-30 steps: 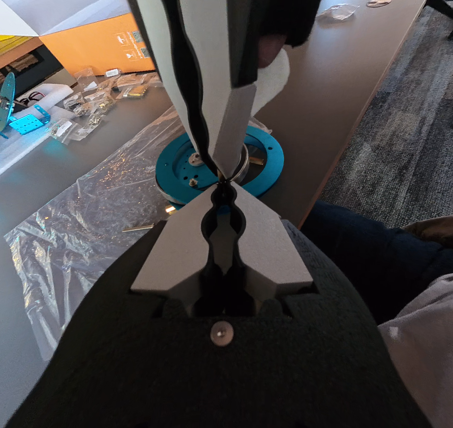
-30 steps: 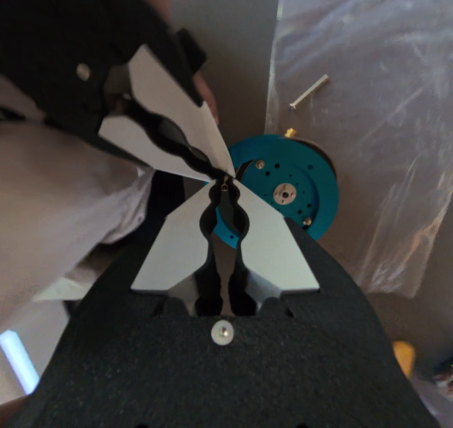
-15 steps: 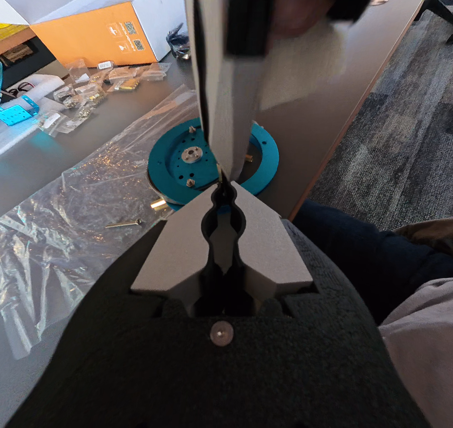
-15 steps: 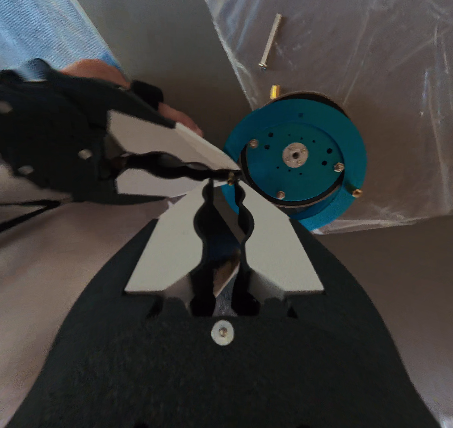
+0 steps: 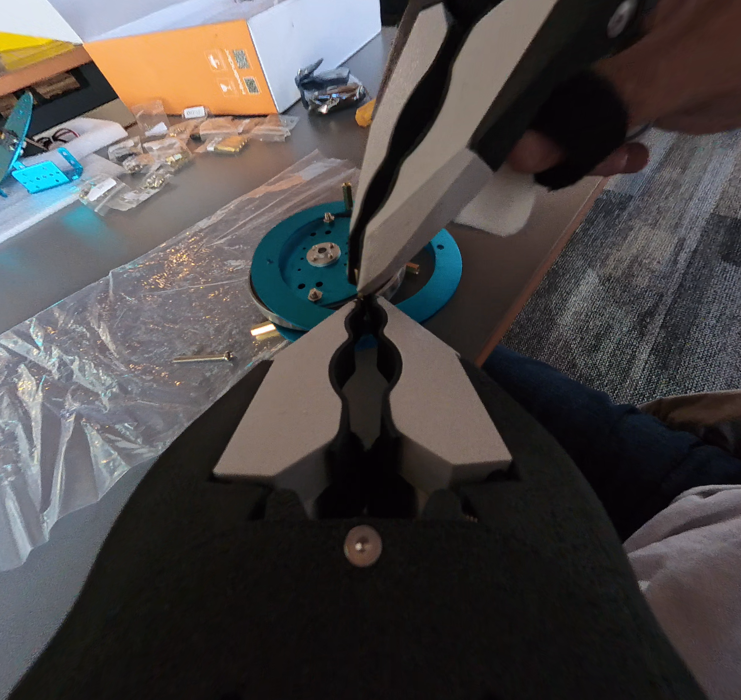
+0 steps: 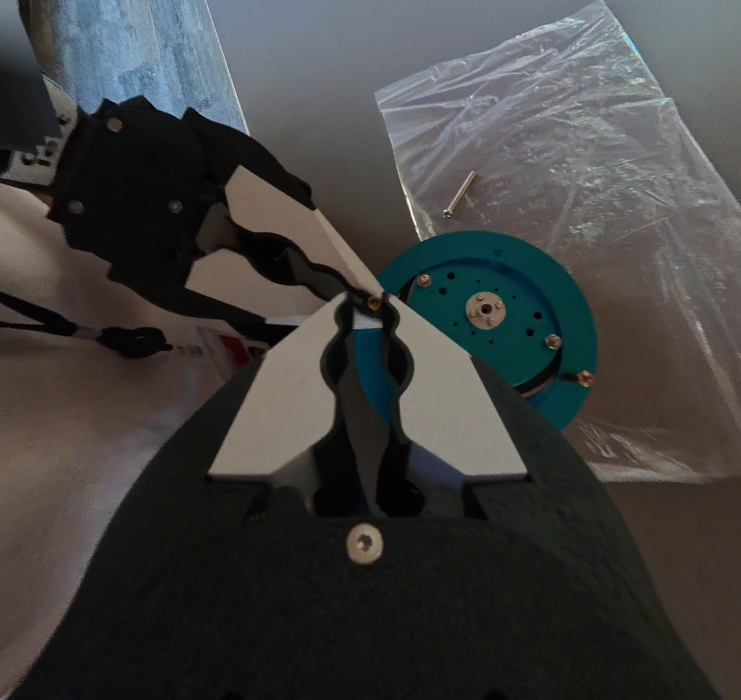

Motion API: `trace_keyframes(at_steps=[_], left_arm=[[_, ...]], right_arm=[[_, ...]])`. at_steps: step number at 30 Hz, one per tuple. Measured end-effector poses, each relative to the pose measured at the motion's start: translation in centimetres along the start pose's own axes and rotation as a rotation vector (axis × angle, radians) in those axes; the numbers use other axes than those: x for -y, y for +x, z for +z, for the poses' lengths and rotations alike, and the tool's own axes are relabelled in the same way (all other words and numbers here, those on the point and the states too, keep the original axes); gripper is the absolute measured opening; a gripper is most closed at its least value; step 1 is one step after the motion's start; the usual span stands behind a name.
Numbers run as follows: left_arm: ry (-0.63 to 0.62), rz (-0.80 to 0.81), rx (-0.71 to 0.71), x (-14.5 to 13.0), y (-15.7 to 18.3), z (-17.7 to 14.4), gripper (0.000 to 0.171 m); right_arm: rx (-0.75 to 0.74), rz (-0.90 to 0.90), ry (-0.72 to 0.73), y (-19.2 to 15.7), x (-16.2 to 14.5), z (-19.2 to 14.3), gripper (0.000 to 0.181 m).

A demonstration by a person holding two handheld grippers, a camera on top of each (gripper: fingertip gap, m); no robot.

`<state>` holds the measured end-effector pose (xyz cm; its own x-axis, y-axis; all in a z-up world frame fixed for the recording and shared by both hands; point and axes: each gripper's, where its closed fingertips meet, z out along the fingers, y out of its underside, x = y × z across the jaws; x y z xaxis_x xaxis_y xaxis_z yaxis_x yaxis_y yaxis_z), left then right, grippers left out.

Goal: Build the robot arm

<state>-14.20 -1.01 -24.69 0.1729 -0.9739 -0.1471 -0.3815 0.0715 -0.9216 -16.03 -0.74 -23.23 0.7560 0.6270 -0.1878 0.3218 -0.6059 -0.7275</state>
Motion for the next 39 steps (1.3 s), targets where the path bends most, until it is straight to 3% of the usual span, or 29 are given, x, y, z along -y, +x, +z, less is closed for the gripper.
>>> trace_keyframes(at_steps=[1, 5, 9, 13, 23, 39], left_arm=[[0.001, 0.001, -0.003, -0.1, 0.0, 0.0, 0.003], [0.033, -0.009, -0.007, 0.1, -0.1, -0.7, 0.005], [0.138, -0.135, 0.000, 0.9, -1.3, -3.7, 0.013], [0.112, -0.240, -0.075, 0.7, -1.8, -4.7, 0.018], [-0.009, -0.084, -0.240, 0.4, -0.7, -2.8, 0.019], [-0.012, -0.076, -0.364, 0.6, -0.2, -2.3, 0.018]], right_arm=[[-0.032, -0.017, -0.007, 0.4, -0.1, 0.0, 0.004], [0.019, 0.056, 0.025, 0.2, 0.1, 0.0, 0.004], [0.037, 0.120, 0.047, 0.3, 0.4, -0.2, 0.005], [0.050, 0.161, 0.052, 0.1, 0.6, -0.2, 0.005], [0.080, 0.247, 0.085, 0.1, 1.1, -0.6, 0.005], [0.129, 0.311, 0.116, 0.2, 1.4, -0.9, 0.005]])
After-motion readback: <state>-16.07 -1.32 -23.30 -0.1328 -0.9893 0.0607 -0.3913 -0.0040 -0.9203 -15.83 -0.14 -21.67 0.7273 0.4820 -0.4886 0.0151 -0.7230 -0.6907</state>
